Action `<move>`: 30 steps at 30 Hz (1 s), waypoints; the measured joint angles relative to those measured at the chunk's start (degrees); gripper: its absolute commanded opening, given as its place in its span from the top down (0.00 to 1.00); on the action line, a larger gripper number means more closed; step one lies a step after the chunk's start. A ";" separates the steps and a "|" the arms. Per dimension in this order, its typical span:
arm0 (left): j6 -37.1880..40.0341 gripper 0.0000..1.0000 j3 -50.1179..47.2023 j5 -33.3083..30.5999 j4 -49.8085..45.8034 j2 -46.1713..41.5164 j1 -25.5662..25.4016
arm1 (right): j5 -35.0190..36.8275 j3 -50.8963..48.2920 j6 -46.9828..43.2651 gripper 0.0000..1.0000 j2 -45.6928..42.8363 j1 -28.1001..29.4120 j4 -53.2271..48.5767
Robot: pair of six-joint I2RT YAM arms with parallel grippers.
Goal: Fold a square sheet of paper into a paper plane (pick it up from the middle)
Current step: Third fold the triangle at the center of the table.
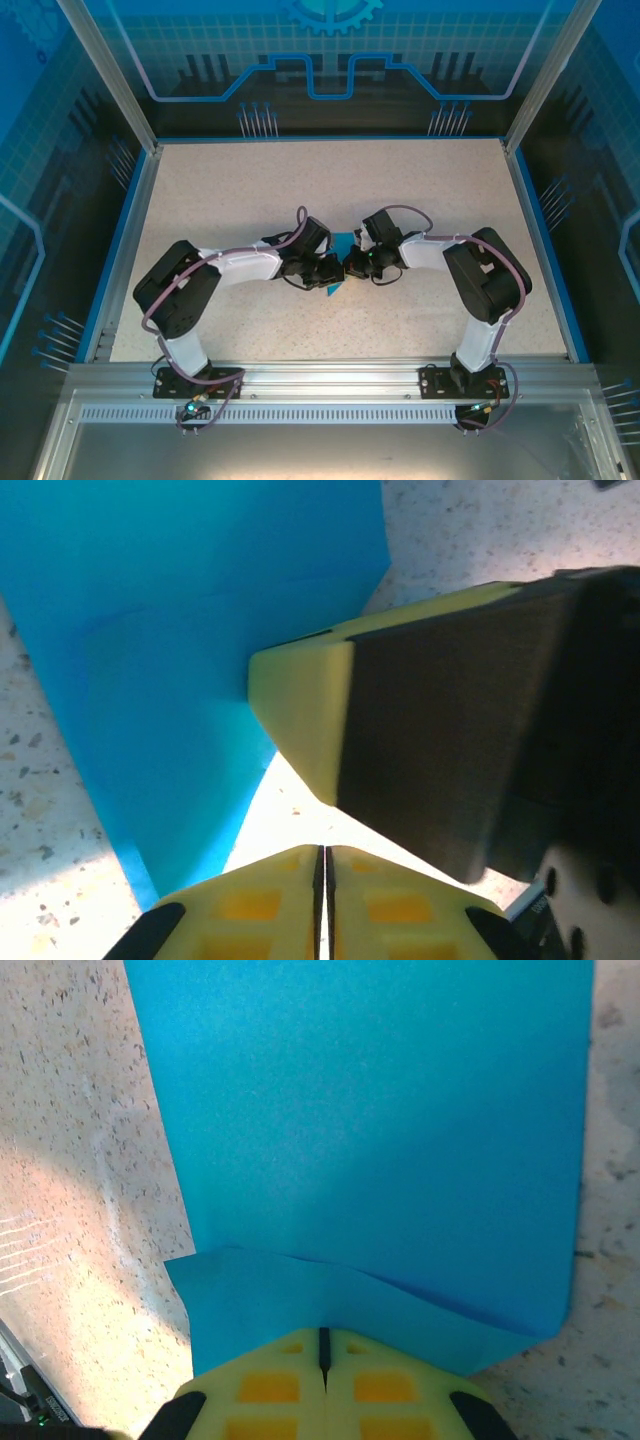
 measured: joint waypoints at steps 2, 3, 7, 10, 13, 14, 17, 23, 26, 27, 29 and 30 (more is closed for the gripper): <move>0.02 0.87 0.09 -0.04 0.00 0.90 0.00 | -0.02 -0.04 0.15 1.00 0.00 0.00 0.13; 0.04 0.87 0.13 -0.07 -0.02 1.36 0.00 | -0.07 -0.04 0.17 1.00 0.00 0.00 0.17; 0.07 0.87 0.42 -0.90 0.02 3.50 0.00 | -0.11 -0.22 0.20 1.00 0.00 0.00 0.44; 0.07 0.87 0.42 -1.29 -0.02 4.15 -0.02 | -0.15 -0.26 0.20 1.00 0.00 -0.07 0.57; 0.04 0.87 0.42 -1.57 -0.02 4.28 -0.02 | -0.15 -0.28 0.20 1.00 0.00 -0.09 0.57; 0.04 0.87 0.42 -1.73 -0.02 4.28 -0.07 | -0.17 -0.28 0.20 1.00 0.00 -0.09 0.59; 0.04 0.87 0.33 -1.97 0.04 4.28 -0.07 | -0.17 -0.31 0.20 1.00 0.00 -0.11 0.59; 0.02 0.88 -0.96 -1.90 1.81 4.22 -0.11 | -0.22 -0.31 0.20 1.00 0.04 -0.11 0.61; 0.02 0.88 -1.88 -1.92 3.06 3.85 -0.11 | -0.31 -0.31 0.17 1.00 0.11 -0.11 0.63; 0.00 0.88 -2.25 -1.92 3.50 3.65 -0.11 | -0.44 -0.31 0.17 1.00 0.13 -0.13 0.68; 0.02 0.88 -2.99 -1.95 4.35 3.30 -0.11 | -0.81 -0.31 0.17 1.00 0.31 -0.17 0.98; 0.02 0.88 -3.41 -1.95 4.81 3.08 -0.11 | -0.94 -0.31 0.17 1.00 0.37 -0.17 1.05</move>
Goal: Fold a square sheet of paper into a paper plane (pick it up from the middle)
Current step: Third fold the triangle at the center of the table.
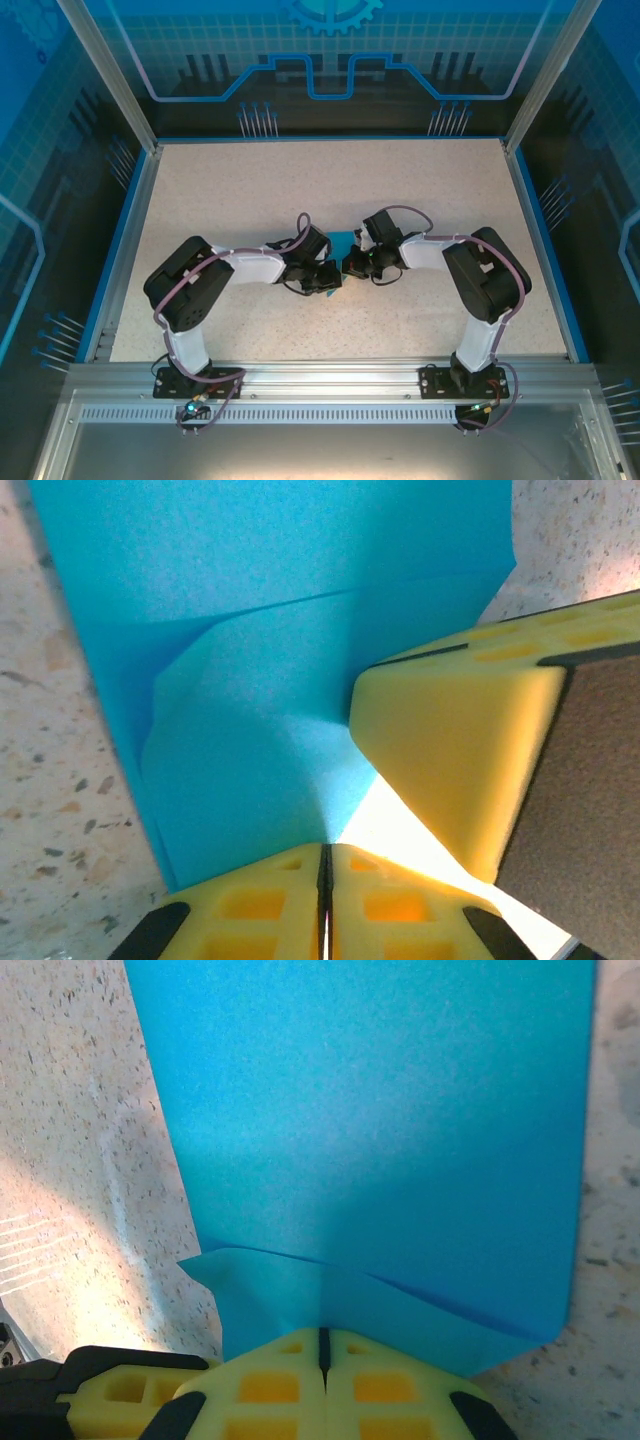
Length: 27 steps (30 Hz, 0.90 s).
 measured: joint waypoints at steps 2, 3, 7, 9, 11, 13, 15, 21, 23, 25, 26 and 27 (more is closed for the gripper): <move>0.02 0.88 -0.79 0.02 0.87 -0.39 0.00 | -0.17 -0.02 0.02 1.00 0.04 0.00 0.20; 0.02 0.88 -1.22 0.02 1.31 -0.59 0.00 | -0.31 -0.11 0.02 1.00 0.07 0.00 0.37; 0.22 0.88 -2.43 0.48 3.04 -0.96 0.11 | -0.70 -0.13 0.02 1.00 0.22 0.00 0.61; 0.28 0.88 -2.73 0.76 3.54 -1.01 0.17 | -0.79 -0.17 0.02 1.00 0.26 0.00 0.70; 0.44 0.88 -3.13 0.90 4.04 -1.11 0.22 | -0.87 -0.22 0.02 1.00 0.26 0.00 0.83; 0.46 0.89 -3.72 1.05 4.57 -1.40 0.22 | -1.14 -0.22 0.02 1.00 0.33 0.00 0.87; 0.55 0.88 -4.52 1.07 5.03 -1.95 0.22 | -1.55 -0.22 0.02 1.00 0.44 0.02 0.87; 1.66 0.89 -6.93 2.40 6.32 -3.39 0.22 | -2.62 -0.22 0.02 1.00 0.68 0.07 0.87; 1.86 0.88 -7.26 2.80 6.45 -3.58 0.22 | -2.97 -0.22 0.02 1.00 0.76 0.07 0.87; 2.05 0.88 -7.39 3.04 6.40 -3.69 0.24 | -3.15 -0.28 0.02 1.00 0.81 0.07 0.92; 2.19 0.89 -7.48 3.10 6.36 -3.80 0.24 | -3.17 -0.33 0.02 1.00 0.81 0.07 1.01; 2.32 0.88 -7.56 3.26 6.10 -3.93 0.22 | -3.19 -0.33 0.02 1.00 0.81 0.07 1.03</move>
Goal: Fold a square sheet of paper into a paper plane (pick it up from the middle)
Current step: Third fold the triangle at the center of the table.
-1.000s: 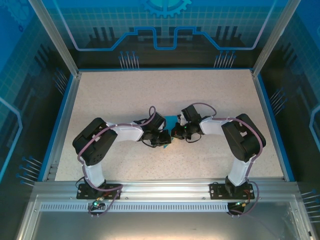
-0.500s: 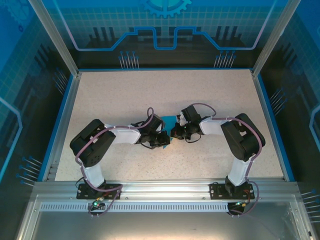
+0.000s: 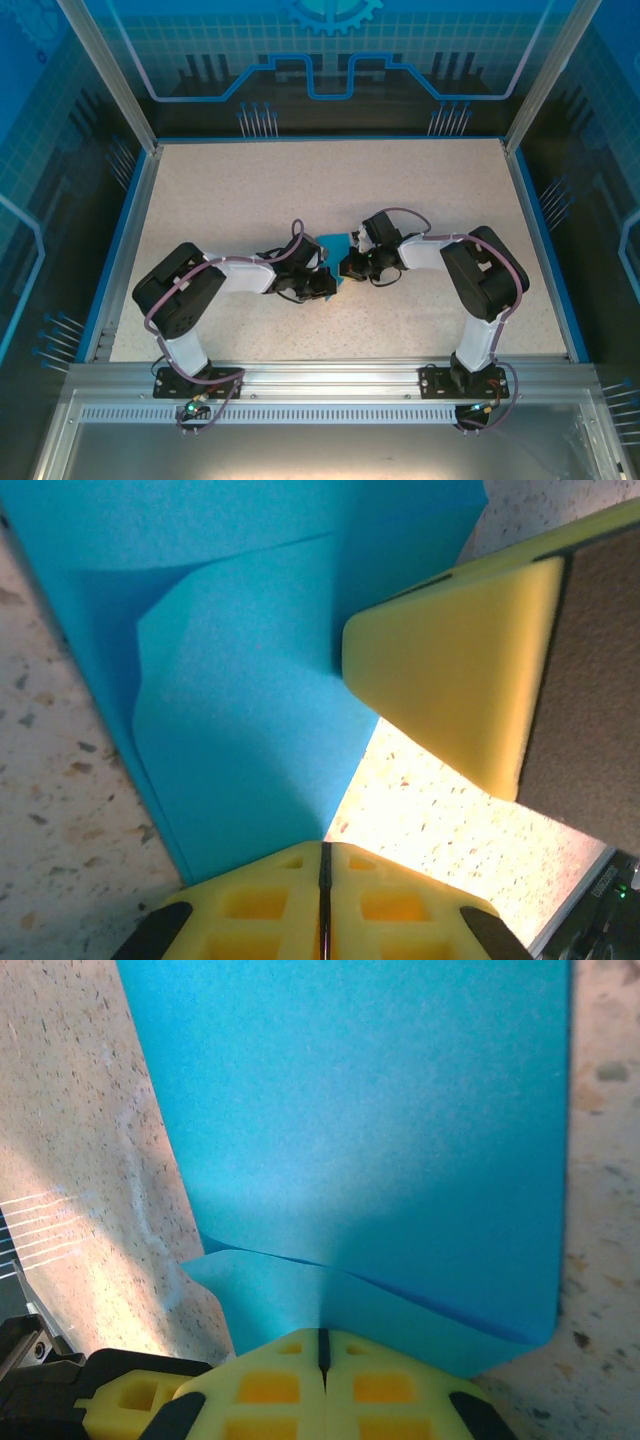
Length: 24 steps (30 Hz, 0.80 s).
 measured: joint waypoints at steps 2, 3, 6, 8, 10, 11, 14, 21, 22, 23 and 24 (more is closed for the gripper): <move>0.55 0.88 -0.42 0.37 -0.39 -0.42 0.00 | 0.00 -0.02 0.00 1.00 0.00 0.00 0.00; 0.74 0.89 -0.68 0.52 -0.61 -0.70 0.00 | 0.00 -0.02 0.00 1.00 0.00 0.00 0.00; 0.92 0.89 -1.09 1.01 -1.60 -1.31 -0.02 | 0.00 -0.02 0.00 1.00 0.00 0.00 0.00; 0.94 0.88 -1.33 1.31 -2.40 -1.68 -0.11 | 0.00 -0.02 0.00 1.00 0.00 0.00 0.00; 0.94 0.88 -1.40 1.53 -3.04 -1.90 -0.13 | 0.00 -0.02 0.00 1.00 0.00 0.00 0.00; 0.96 0.88 -1.40 1.53 -3.28 -1.95 -0.20 | 0.00 -0.02 0.00 1.00 0.00 0.00 0.00; 1.18 0.88 -1.40 1.51 -3.65 -2.05 -0.33 | 0.00 -0.02 0.00 1.00 0.00 0.00 0.00; 1.42 0.88 -0.39 1.42 -8.46 -3.06 -0.79 | -0.11 -0.02 0.00 1.00 -0.02 0.00 0.00; 1.40 0.87 -0.17 1.33 -9.68 -3.30 -0.90 | -0.13 0.00 0.00 1.00 -0.07 0.00 0.00; 1.38 0.88 0.11 1.25 -11.06 -3.69 -0.92 | -0.13 0.00 -0.02 1.00 -0.15 0.00 -0.02; 1.36 0.88 0.46 1.18 -12.26 -4.04 -0.92 | -0.02 0.00 -0.04 1.00 -0.26 0.00 -0.09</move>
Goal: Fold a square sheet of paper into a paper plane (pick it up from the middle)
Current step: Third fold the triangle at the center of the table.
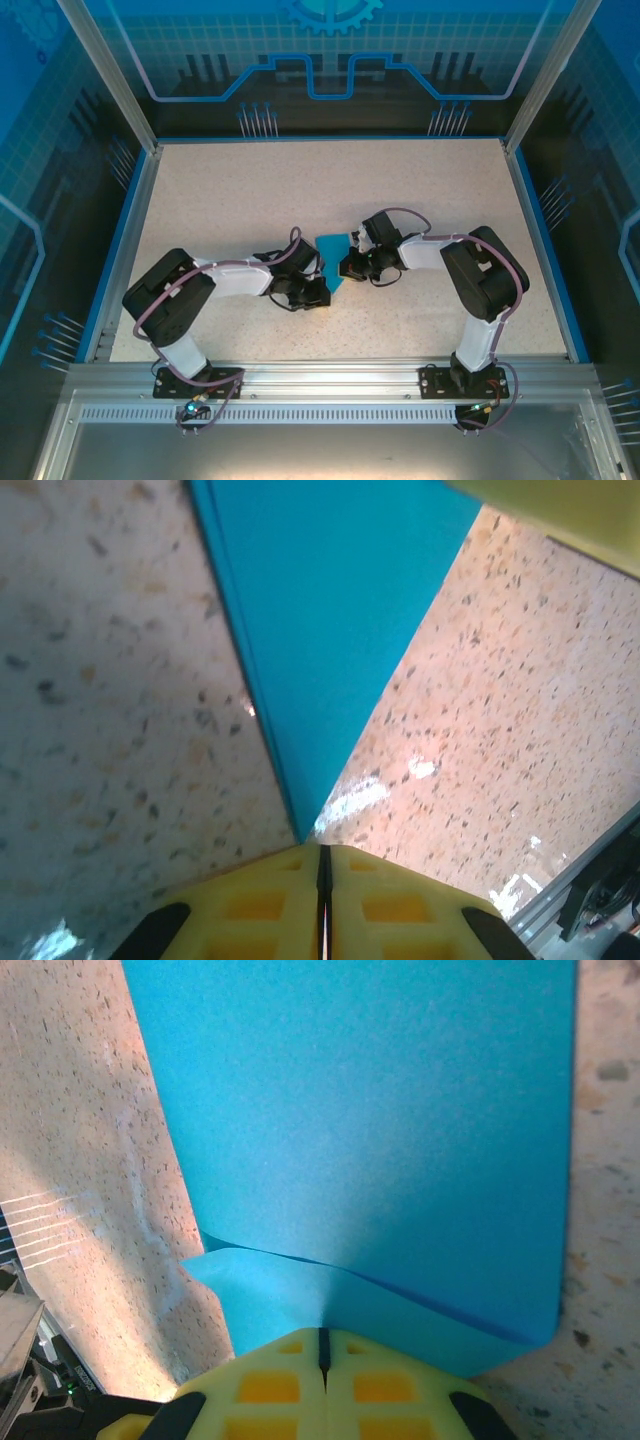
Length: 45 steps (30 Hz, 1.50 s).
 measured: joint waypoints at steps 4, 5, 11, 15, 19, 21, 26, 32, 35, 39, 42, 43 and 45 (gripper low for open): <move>-0.22 0.88 2.75 -1.29 -2.08 -1.22 0.92 | 1.07 -0.02 -0.17 1.00 -1.20 -0.02 -1.16; -0.35 0.88 3.61 -1.79 -1.92 -1.46 1.38 | 1.49 -0.04 -0.26 1.00 -1.90 -0.07 -1.46; -1.11 0.88 6.36 -3.56 0.31 -1.38 3.23 | 2.47 0.02 -1.25 0.98 -7.56 -0.11 -1.90; -2.01 0.88 7.28 -3.82 2.25 0.46 3.23 | 3.21 0.66 -1.79 0.98 -7.89 -0.11 -2.12; -2.21 0.88 7.28 -3.96 3.06 2.32 3.23 | 3.23 0.66 -1.79 0.99 -7.19 -0.11 -2.14; -2.23 0.88 7.28 -4.44 3.15 3.21 3.23 | 3.23 0.66 -1.79 0.99 -6.45 -0.11 -2.23; -2.51 0.88 7.28 -6.62 2.80 4.39 3.23 | 3.34 0.66 -1.97 0.99 -4.57 -0.11 -2.32; -3.15 0.88 7.28 -8.13 2.67 5.57 3.23 | 2.89 1.92 -3.65 0.99 -1.70 0.63 -3.74; -3.32 0.88 7.28 -8.13 2.47 6.12 3.23 | 2.49 3.23 -4.35 0.99 -0.09 1.57 -4.04; -3.32 0.88 7.28 -8.13 2.43 6.14 3.23 | 1.81 3.65 -4.79 1.00 1.14 1.99 -4.20; -3.30 0.89 7.28 -8.13 2.40 6.19 3.23 | 1.62 3.69 -4.81 1.00 1.29 1.90 -4.17; -3.30 0.89 7.28 -8.13 2.40 6.21 3.23 | 1.55 3.72 -4.81 1.00 1.33 1.88 -4.17; -3.30 0.90 7.28 -8.11 2.40 6.29 3.23 | 1.38 3.72 -5.05 1.00 1.40 1.55 -4.17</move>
